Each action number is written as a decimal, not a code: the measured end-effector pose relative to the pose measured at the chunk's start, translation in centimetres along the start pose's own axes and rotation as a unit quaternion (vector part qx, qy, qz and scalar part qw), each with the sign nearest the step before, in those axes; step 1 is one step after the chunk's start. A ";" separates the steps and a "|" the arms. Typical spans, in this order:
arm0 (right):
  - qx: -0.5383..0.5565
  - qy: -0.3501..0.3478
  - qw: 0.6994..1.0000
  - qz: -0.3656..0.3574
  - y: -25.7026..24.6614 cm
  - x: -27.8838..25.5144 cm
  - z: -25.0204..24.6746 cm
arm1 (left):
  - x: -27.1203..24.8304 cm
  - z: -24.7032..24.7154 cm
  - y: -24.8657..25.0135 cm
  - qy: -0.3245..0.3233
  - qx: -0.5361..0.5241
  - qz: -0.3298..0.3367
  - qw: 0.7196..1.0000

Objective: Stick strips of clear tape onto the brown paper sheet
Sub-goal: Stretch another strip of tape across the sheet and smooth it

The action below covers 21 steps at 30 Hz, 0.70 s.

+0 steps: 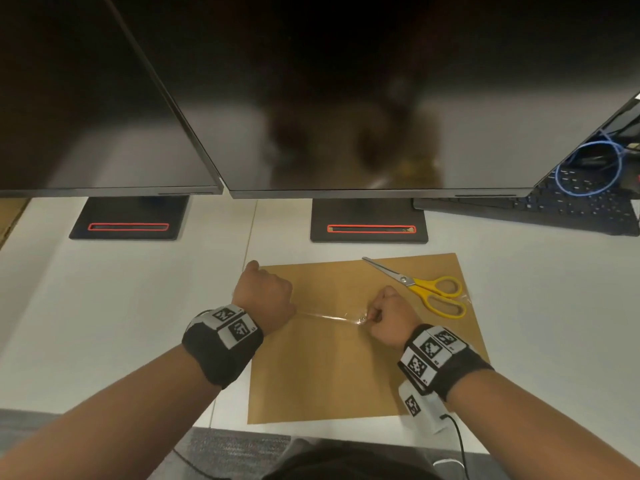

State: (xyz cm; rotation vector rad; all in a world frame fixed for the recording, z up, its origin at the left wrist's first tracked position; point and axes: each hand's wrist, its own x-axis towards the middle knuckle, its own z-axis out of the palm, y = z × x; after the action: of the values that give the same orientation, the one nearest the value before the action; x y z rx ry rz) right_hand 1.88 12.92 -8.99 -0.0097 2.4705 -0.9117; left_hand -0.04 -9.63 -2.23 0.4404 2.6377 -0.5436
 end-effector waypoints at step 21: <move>-0.019 -0.010 0.999 -0.037 -0.2 -0.6 -0.5 | 0.1 -0.9 3.5 -0.062 0.067 0.021 0.996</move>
State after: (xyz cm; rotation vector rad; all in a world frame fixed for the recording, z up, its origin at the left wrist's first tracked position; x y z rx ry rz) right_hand 2.16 13.19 -8.26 -0.1240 2.4840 -0.8916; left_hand 0.91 -6.22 -2.61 0.4859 2.4772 -0.7128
